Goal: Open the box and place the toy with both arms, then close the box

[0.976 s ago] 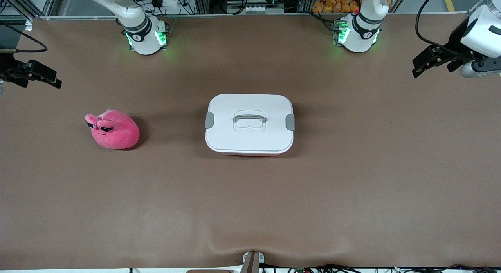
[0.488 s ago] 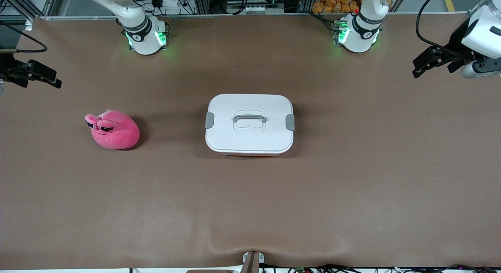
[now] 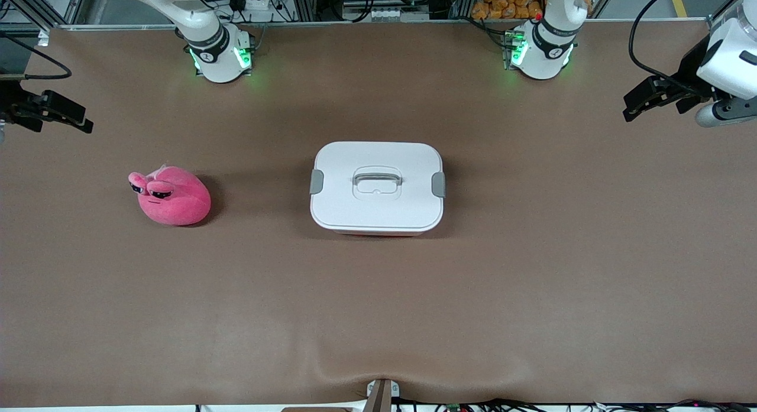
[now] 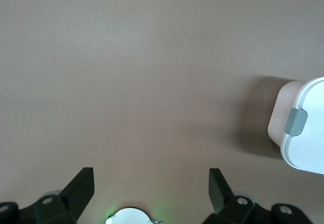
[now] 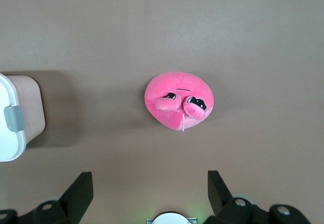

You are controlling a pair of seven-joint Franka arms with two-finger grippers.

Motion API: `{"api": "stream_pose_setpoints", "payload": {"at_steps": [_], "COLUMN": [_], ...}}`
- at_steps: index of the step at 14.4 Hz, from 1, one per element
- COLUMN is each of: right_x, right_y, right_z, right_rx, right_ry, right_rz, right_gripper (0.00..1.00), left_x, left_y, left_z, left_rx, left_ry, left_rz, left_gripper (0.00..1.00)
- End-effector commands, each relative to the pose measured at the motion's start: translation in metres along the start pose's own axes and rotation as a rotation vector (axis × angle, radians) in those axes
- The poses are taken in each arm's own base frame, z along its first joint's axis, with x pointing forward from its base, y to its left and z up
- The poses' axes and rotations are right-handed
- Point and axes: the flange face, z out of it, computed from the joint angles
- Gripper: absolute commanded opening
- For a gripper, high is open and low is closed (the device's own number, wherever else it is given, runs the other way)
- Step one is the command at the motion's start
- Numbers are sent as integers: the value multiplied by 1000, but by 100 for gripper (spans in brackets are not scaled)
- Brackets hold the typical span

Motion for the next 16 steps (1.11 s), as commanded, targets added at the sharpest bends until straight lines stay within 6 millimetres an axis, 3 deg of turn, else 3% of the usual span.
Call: {"api": "stream_pose_setpoints", "payload": {"at_steps": [1, 10, 16], "right_x": [-7, -8, -9], "right_y": [-9, -2, -10], "right_z": [0, 0, 0], "right_rx": [-6, -19, -16], "right_ry": [-55, -73, -75], "right_rz": [-4, 3, -13], "right_gripper": [100, 100, 100], "left_x": [1, 5, 4], "left_y": [1, 0, 2], "left_z": [-3, 3, 3], "left_rx": [18, 21, 21], "left_ry": [-9, -23, -23], "left_rz": [25, 8, 8], "left_gripper": [100, 100, 100]}}
